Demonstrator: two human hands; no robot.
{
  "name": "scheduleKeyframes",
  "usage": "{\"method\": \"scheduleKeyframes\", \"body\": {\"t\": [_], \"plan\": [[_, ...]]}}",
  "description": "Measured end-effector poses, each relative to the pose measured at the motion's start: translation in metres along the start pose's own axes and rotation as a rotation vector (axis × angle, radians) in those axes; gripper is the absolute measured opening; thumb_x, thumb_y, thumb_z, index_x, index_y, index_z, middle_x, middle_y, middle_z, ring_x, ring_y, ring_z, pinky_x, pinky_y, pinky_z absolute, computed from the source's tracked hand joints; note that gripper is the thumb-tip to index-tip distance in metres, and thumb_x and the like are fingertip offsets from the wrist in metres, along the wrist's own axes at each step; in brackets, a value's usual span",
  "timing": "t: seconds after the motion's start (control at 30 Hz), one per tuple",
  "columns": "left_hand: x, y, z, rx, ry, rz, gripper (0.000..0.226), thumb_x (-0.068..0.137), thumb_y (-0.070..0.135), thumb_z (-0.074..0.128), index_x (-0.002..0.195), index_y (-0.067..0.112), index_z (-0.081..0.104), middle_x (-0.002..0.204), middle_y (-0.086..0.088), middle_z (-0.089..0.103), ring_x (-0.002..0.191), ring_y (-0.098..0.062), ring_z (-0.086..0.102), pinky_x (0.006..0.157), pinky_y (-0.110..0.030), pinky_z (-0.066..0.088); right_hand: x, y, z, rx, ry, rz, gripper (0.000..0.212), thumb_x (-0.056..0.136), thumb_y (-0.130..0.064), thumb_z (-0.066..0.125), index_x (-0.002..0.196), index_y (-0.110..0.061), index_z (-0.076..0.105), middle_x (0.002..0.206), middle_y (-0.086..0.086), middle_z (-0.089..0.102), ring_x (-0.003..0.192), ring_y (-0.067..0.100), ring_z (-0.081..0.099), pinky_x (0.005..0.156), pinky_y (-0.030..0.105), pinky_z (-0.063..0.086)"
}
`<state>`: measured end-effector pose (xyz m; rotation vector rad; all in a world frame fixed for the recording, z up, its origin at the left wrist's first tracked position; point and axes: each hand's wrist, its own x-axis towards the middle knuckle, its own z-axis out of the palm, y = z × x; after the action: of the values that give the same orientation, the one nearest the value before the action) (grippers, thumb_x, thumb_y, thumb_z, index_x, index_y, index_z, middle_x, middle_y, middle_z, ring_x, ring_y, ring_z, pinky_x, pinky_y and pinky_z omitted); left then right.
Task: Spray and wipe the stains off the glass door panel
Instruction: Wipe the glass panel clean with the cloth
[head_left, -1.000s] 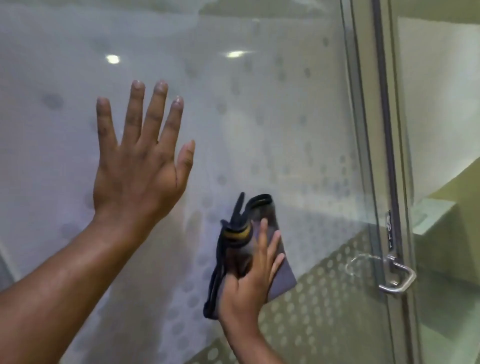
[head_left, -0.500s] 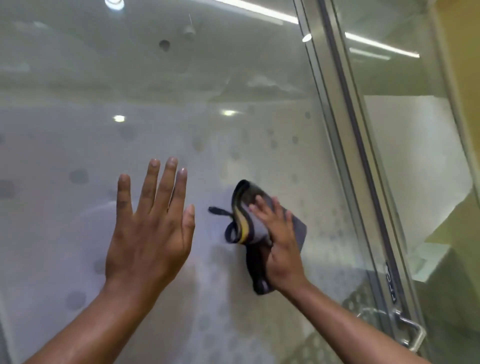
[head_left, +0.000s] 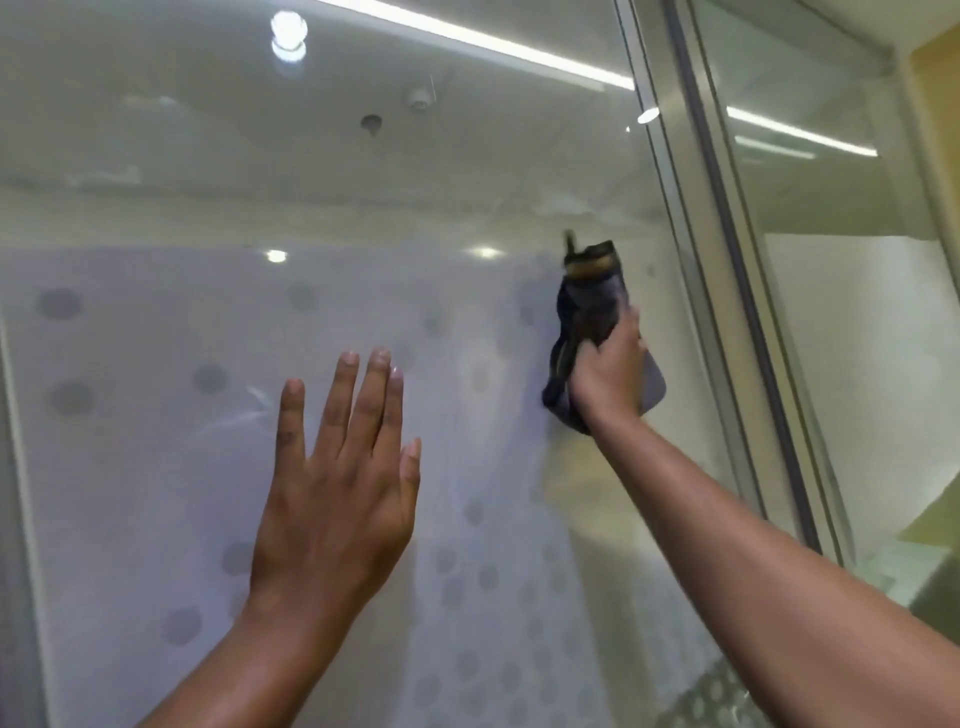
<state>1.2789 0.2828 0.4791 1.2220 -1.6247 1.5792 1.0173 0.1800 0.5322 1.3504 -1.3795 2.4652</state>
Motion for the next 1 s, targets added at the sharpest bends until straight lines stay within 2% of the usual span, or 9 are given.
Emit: {"method": "scheduleKeyframes", "body": {"t": [0.07,0.2,0.27,0.33,0.5,0.6,0.7,0.77,1.0], "plan": [[0.000,0.001,0.002,0.000,0.011,-0.003,0.066,0.114,0.034,0.018,0.169,-0.002,0.012,0.179,-0.021,0.015,0.167,-0.040,0.014,0.130,-0.070,0.015,-0.019,-0.042,0.025,-0.004,0.070,0.031,0.060,0.098,-0.022,0.058,0.155,-0.013,0.043,0.160,0.021,0.041,0.147,0.045,0.035,0.124,0.050,0.026],[0.001,0.001,-0.002,0.020,-0.011,-0.029,0.065,0.113,0.033,0.020,0.167,-0.003,0.021,0.177,-0.021,0.023,0.167,-0.038,0.017,0.130,-0.068,0.017,-0.077,-0.095,0.050,0.038,-0.306,-0.668,0.077,0.085,0.003,0.058,0.157,-0.022,0.043,0.168,-0.002,0.036,0.160,0.024,0.016,0.131,0.043,0.002],[0.001,0.000,-0.002,0.009,-0.033,-0.023,0.066,0.112,0.033,0.021,0.168,-0.002,0.019,0.178,-0.021,0.021,0.167,-0.038,0.017,0.130,-0.067,0.017,-0.049,-0.081,0.034,-0.002,-0.412,-0.786,0.081,0.083,0.008,0.055,0.156,-0.026,0.044,0.168,-0.006,0.036,0.160,0.017,0.014,0.131,0.044,0.002],[0.001,-0.002,-0.002,0.007,-0.047,-0.014,0.066,0.113,0.033,0.022,0.169,0.000,0.016,0.179,-0.019,0.017,0.167,-0.037,0.016,0.130,-0.067,0.018,-0.004,-0.047,0.019,-0.034,-0.334,-0.652,0.076,0.086,0.006,0.049,0.155,-0.025,0.045,0.166,-0.003,0.040,0.158,0.019,0.022,0.131,0.047,0.012],[0.000,-0.005,-0.002,0.013,-0.065,-0.012,0.065,0.113,0.036,0.023,0.169,0.003,0.022,0.180,-0.014,0.018,0.167,-0.033,0.017,0.131,-0.065,0.021,0.064,0.011,-0.014,-0.037,0.030,0.235,0.061,0.099,-0.038,0.051,0.153,-0.012,0.040,0.159,0.018,0.044,0.144,0.046,0.043,0.119,0.052,0.034],[0.000,-0.002,0.001,0.057,-0.085,-0.021,0.066,0.113,0.038,0.021,0.169,0.003,0.020,0.180,-0.015,0.016,0.167,-0.035,0.016,0.131,-0.066,0.019,0.004,-0.031,0.013,0.046,-0.004,-0.026,0.057,0.101,-0.019,0.057,0.156,-0.015,0.041,0.169,0.009,0.032,0.156,0.041,0.023,0.129,0.050,0.016],[0.001,0.000,-0.001,0.072,-0.098,-0.045,0.067,0.112,0.038,0.025,0.169,0.004,0.022,0.179,-0.016,0.021,0.167,-0.034,0.019,0.131,-0.066,0.020,-0.059,-0.050,0.023,0.051,-0.369,-0.651,0.082,0.081,0.008,0.052,0.155,-0.027,0.044,0.168,-0.010,0.034,0.162,0.021,0.011,0.131,0.042,-0.003],[0.001,-0.001,-0.004,0.073,-0.111,-0.058,0.068,0.111,0.041,0.027,0.168,0.005,0.026,0.178,-0.015,0.024,0.167,-0.033,0.021,0.131,-0.065,0.022,-0.040,-0.036,0.016,0.008,-0.492,-0.815,0.091,0.073,0.011,0.053,0.154,-0.030,0.047,0.168,-0.013,0.033,0.162,0.014,0.009,0.131,0.042,-0.004],[-0.036,-0.062,-0.038,0.188,-0.098,-0.221,0.074,0.110,0.055,0.019,0.170,0.011,0.023,0.180,-0.010,0.019,0.168,-0.031,0.014,0.133,-0.064,0.014,0.011,-0.008,-0.007,0.116,-0.266,-0.295,0.078,0.094,0.010,0.048,0.160,-0.029,0.034,0.165,-0.014,0.026,0.161,0.033,0.009,0.130,0.055,0.003]]}}
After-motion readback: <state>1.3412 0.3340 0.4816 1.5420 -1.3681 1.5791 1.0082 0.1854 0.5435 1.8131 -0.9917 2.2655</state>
